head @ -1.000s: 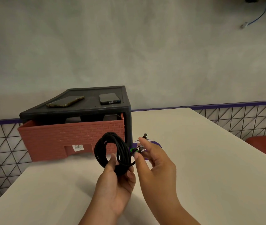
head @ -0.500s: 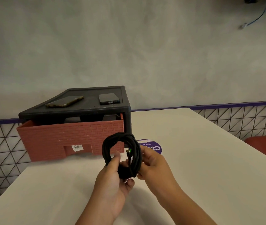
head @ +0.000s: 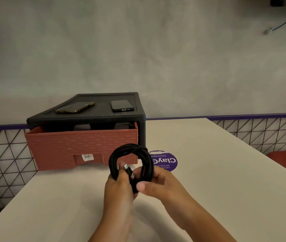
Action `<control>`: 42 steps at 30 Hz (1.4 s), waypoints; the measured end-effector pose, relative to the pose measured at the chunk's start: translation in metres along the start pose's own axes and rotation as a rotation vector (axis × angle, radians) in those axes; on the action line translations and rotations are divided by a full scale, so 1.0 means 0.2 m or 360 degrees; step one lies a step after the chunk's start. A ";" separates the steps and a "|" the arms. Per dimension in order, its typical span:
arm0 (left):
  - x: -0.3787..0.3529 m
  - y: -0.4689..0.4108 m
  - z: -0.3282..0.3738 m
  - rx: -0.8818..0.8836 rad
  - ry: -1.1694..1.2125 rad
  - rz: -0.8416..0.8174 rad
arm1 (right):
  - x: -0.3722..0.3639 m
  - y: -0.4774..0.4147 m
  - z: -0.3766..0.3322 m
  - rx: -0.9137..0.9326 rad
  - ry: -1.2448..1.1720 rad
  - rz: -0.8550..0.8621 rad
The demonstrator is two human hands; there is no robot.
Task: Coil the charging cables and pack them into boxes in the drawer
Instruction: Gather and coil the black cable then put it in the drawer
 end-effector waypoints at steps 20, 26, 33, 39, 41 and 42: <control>-0.17 0.01 -0.17 -0.0453 -0.2184 -0.0518 | 0.48 0.05 0.30 -0.0895 0.1808 0.0391; -0.17 -0.01 -0.19 -0.0470 -0.2209 -0.0505 | 0.53 0.07 0.35 -0.0993 0.2117 0.0292; -0.20 0.01 -0.20 -0.0535 -0.2153 -0.0481 | 0.59 0.07 0.37 -0.0740 0.1395 0.0350; -0.22 0.02 -0.18 -0.0648 -0.2102 -0.0522 | 0.63 0.12 0.26 -0.0575 0.0580 0.0594; -0.21 0.03 -0.18 -0.0655 -0.2091 -0.0518 | 0.63 0.12 0.26 -0.0554 0.0560 0.0604; -0.21 0.03 -0.18 -0.0661 -0.2083 -0.0516 | 0.62 0.12 0.27 -0.0560 0.0538 0.0600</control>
Point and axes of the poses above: each hand's wrist, its own y-axis away from the middle knuckle, its own x-axis out of the back of the hand, z = x × y, the point moved 10 cm from there along -y, towards the middle knuckle, and after that the axes turned 2 degrees about -z, right-handed, at the moved point
